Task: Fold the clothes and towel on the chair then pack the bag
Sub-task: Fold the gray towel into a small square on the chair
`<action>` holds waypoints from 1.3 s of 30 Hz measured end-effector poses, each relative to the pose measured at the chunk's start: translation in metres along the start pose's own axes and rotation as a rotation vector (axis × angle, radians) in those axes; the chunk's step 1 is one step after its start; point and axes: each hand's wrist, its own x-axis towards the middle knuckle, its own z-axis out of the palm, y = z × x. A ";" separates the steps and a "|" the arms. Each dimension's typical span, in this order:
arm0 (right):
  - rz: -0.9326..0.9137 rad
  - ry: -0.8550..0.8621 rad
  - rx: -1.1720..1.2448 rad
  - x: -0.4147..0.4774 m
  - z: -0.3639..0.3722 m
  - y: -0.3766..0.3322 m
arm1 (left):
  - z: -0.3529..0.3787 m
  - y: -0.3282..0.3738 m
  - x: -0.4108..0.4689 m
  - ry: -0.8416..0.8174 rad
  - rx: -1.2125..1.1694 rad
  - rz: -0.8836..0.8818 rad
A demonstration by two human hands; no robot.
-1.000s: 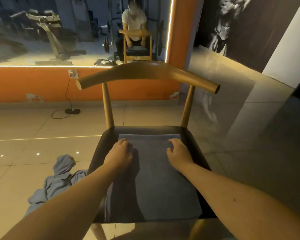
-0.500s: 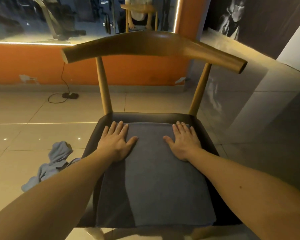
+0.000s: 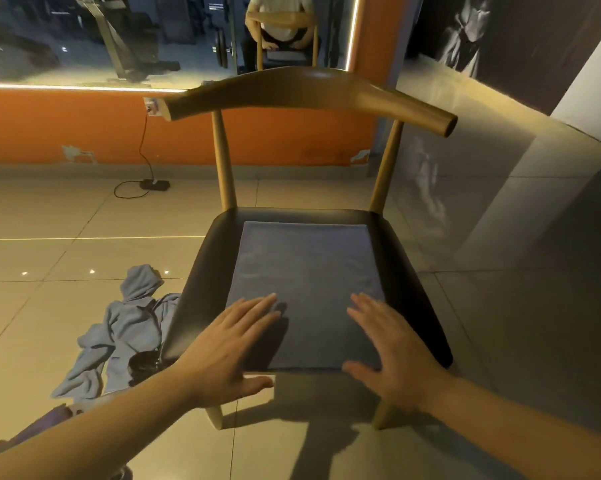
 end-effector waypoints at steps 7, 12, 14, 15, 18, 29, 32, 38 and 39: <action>-0.003 0.043 -0.117 -0.040 0.025 0.021 | 0.018 -0.012 -0.016 0.018 0.175 0.036; 0.030 0.112 -0.091 -0.046 0.014 0.022 | 0.003 -0.001 -0.028 0.108 0.142 0.049; 0.063 0.108 -0.027 -0.050 0.007 0.019 | -0.003 0.003 -0.035 0.125 0.099 0.039; 0.075 0.102 0.004 -0.052 0.002 0.017 | -0.006 0.006 -0.039 0.110 0.065 0.029; 0.121 0.064 0.080 -0.061 -0.010 0.012 | -0.020 0.017 -0.050 0.017 -0.092 -0.037; 0.560 0.183 0.553 0.035 -0.065 -0.013 | -0.083 0.005 -0.001 0.193 -0.738 -0.479; 0.629 0.215 0.598 0.082 -0.065 -0.002 | -0.089 -0.016 0.039 0.284 -0.899 -0.606; 0.768 0.180 0.546 0.149 -0.044 0.041 | -0.073 -0.051 0.111 0.352 -0.777 -0.723; 0.784 0.172 0.541 0.157 -0.040 0.047 | -0.071 -0.058 0.121 0.343 -0.739 -0.729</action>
